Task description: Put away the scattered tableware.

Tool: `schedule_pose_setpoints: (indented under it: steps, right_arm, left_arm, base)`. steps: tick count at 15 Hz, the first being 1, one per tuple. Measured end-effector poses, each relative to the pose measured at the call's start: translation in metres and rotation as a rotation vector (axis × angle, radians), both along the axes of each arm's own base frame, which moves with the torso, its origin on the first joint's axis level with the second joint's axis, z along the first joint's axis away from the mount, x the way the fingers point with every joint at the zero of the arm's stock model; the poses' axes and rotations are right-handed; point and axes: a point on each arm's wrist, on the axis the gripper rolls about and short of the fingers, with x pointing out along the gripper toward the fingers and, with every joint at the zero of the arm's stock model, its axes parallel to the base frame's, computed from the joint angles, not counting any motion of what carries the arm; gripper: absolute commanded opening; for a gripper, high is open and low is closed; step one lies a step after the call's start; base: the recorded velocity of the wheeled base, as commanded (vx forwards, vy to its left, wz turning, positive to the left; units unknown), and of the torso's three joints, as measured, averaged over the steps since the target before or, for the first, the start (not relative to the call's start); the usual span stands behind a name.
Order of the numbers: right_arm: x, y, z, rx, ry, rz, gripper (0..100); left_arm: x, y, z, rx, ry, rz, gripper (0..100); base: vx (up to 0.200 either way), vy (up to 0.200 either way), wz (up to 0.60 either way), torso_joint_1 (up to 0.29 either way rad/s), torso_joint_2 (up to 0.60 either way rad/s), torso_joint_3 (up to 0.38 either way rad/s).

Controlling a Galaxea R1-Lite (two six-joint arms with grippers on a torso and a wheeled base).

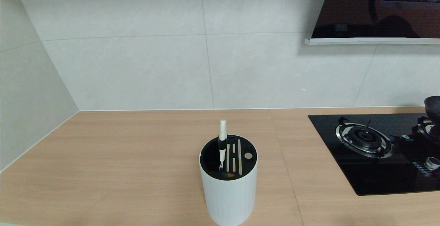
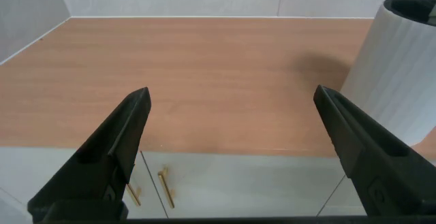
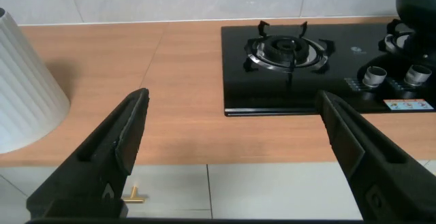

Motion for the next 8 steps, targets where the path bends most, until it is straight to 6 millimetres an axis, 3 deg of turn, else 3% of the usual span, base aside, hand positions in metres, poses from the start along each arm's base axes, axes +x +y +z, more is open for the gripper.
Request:
schedule_pose_setpoints:
  steps: [8]
  right_arm:
    - [0.0, 0.0001, -0.0001, 0.001, 0.001, 0.004, 100]
  left_arm:
    - [0.0, 0.0, 0.0, -0.001, 0.0, 0.001, 100]
  base:
    - [0.0, 0.0, 0.0, 0.0, 0.0, 0.0]
